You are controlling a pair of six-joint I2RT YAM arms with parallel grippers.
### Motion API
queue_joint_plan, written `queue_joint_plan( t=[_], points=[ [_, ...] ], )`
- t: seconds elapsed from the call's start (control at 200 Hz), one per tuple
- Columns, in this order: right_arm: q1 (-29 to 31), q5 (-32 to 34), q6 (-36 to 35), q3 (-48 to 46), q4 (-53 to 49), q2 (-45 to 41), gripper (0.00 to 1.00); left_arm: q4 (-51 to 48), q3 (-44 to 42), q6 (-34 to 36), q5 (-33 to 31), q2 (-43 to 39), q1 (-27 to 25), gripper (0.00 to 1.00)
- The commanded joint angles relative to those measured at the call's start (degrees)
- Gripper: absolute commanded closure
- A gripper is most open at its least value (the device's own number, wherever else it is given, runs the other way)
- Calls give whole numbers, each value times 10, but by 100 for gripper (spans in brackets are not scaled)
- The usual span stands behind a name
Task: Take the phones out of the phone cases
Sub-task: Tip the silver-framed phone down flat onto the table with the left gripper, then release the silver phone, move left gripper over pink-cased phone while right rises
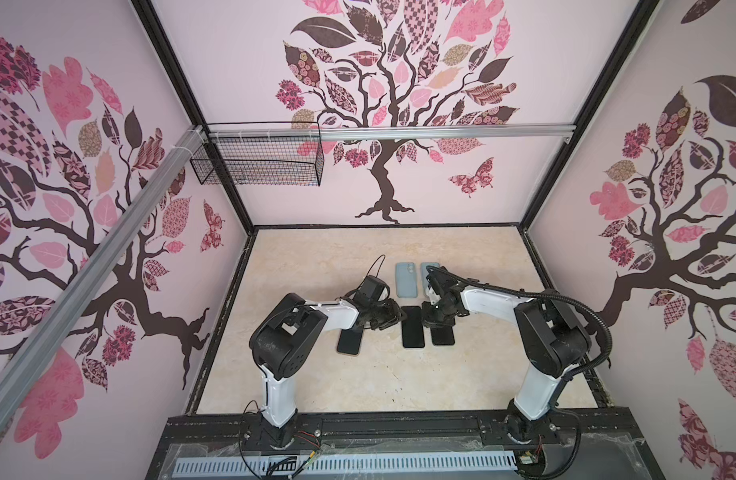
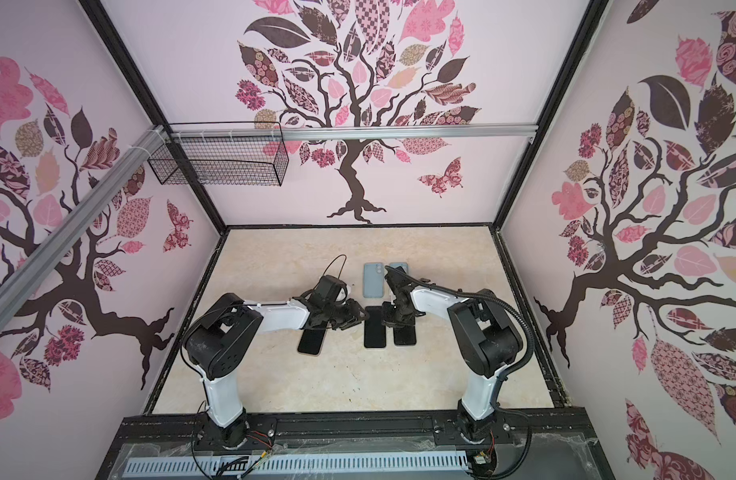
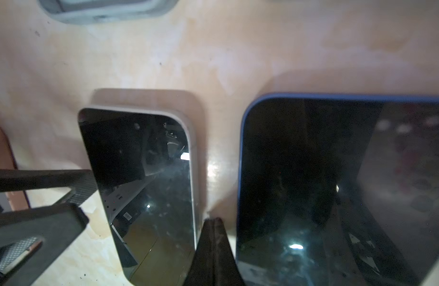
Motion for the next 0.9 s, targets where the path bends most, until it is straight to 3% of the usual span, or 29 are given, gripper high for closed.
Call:
queue_joint_plan(
  t=[0.0,0.165,0.33,0.53,0.7,0.895],
  points=[
    [3,6,-6,16,-35,-22,100,-36,8,22,-25,-39,-2,57],
    [3,-25,-17,29,-19,-52,100,-48,15,63,-32,-112,-1,57],
    [3,-14,-16,29,-13,-94,100,-107,34,144,-73,-192,-1,57],
    [46,-10,-31,10,19,-144,94,-176,-21,234,-197,-316,-2,55],
    [101,-9,-19,17,47,-151,91,-246,-83,252,-311,-396,-2,46],
    [123,-14,-11,14,99,-181,87,-318,-126,237,-347,-411,0,28]
  ],
)
